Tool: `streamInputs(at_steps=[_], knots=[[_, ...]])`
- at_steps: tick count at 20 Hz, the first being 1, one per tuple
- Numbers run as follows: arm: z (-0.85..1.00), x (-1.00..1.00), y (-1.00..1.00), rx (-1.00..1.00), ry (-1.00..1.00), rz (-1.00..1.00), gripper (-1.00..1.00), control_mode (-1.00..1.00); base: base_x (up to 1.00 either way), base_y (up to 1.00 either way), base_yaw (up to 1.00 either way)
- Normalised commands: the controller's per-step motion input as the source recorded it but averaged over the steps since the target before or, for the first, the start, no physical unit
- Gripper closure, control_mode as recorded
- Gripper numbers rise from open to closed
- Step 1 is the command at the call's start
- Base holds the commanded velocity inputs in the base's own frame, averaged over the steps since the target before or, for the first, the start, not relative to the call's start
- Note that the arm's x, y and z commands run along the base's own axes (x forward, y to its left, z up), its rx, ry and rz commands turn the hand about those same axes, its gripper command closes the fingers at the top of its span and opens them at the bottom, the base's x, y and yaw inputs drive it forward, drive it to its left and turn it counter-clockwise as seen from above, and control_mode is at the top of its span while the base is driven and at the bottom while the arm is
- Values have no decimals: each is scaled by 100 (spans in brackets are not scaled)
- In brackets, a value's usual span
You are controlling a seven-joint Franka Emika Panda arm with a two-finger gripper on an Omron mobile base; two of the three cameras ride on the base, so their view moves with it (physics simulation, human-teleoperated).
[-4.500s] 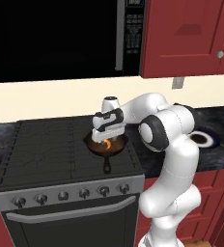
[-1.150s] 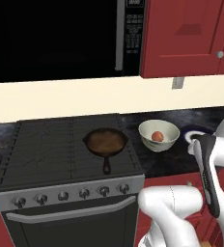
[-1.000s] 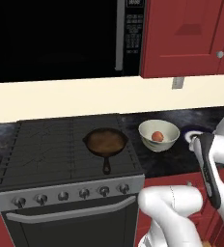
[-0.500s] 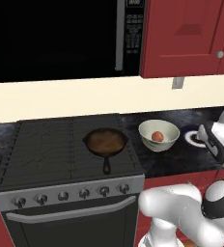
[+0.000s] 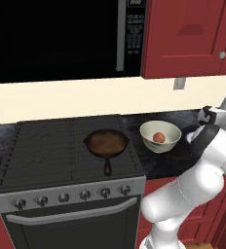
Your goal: Place the shrimp on the plate and place the onion on the same plate.
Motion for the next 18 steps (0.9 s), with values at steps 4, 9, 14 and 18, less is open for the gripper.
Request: streamInputs(at_steps=[4,9,14,18], knots=[[-23,43,-28,0,-4,4,100,-100,0,0,0],[-42,42,-24,0,0,4,100,-100,0,0,0],[-36,36,-12,0,0,3,100,-100,0,0,0],[-20,0,-18,0,0,4,100,-100,0,0,0]])
